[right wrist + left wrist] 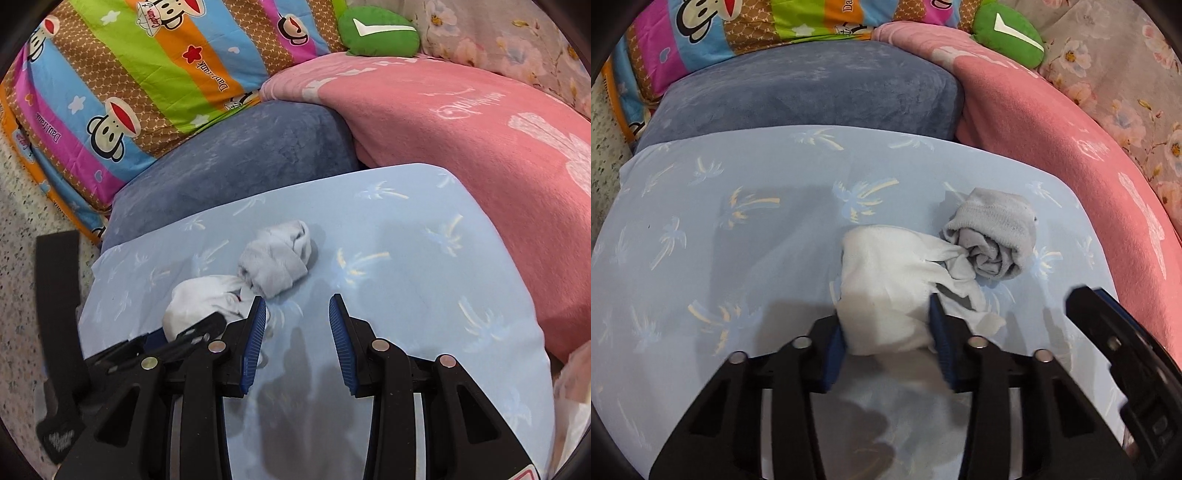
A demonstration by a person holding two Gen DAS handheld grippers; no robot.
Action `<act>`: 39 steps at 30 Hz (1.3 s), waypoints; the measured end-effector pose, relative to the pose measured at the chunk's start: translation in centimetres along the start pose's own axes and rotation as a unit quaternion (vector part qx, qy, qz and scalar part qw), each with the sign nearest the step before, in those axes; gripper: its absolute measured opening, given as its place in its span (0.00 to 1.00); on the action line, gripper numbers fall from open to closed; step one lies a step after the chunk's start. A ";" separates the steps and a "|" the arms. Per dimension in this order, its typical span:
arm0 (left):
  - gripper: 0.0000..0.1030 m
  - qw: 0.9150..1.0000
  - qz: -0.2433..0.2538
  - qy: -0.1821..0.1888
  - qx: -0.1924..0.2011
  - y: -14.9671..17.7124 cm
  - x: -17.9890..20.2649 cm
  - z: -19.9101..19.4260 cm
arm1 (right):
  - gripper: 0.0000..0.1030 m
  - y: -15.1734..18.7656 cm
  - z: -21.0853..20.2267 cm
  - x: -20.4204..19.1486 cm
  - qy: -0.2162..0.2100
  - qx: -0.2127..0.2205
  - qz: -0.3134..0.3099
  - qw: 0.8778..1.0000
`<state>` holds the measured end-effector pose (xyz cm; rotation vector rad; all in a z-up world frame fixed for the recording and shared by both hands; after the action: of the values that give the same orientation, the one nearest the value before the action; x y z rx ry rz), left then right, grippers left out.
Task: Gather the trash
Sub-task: 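Grasp the white glove with the left gripper while the right grasps the grey rolled sock, then carry white glove and grey sock into the bagged bin and open both grippers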
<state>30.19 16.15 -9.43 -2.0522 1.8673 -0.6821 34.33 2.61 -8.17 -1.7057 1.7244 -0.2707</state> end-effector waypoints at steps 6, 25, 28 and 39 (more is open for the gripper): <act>0.23 1.000 -0.009 0.010 0.003 -0.3 -0.9 -0.3 | 0.35 -1.3 2.8 -0.7 -0.007 -0.008 0.011 1.000; 0.23 1.000 -0.028 0.006 0.001 -0.3 -2.5 -0.5 | 0.13 -0.7 5.2 -2.7 -0.064 -0.032 0.044 0.996; 0.23 1.000 -0.028 0.007 0.002 0.0 -2.5 -1.0 | 0.13 -0.3 3.4 -2.4 -0.069 -0.020 0.047 0.996; 0.22 0.999 -0.002 0.031 0.019 1.7 1.3 -4.8 | 0.13 3.1 -4.6 0.9 -0.048 0.010 0.054 0.997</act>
<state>26.29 15.21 -6.01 -2.0338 1.8692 -0.7860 29.18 0.69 -6.88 -1.5799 1.7305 -0.1543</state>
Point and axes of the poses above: each gripper's, at about its wrist camera, not at the fingertips, and z roughly the way its jaws point, x to its right, y to its underside, the point moved 2 cm from there along z, roughly the way its jaws point, and after that the axes turned 3 degrees about -y, right-handed, at the moved point
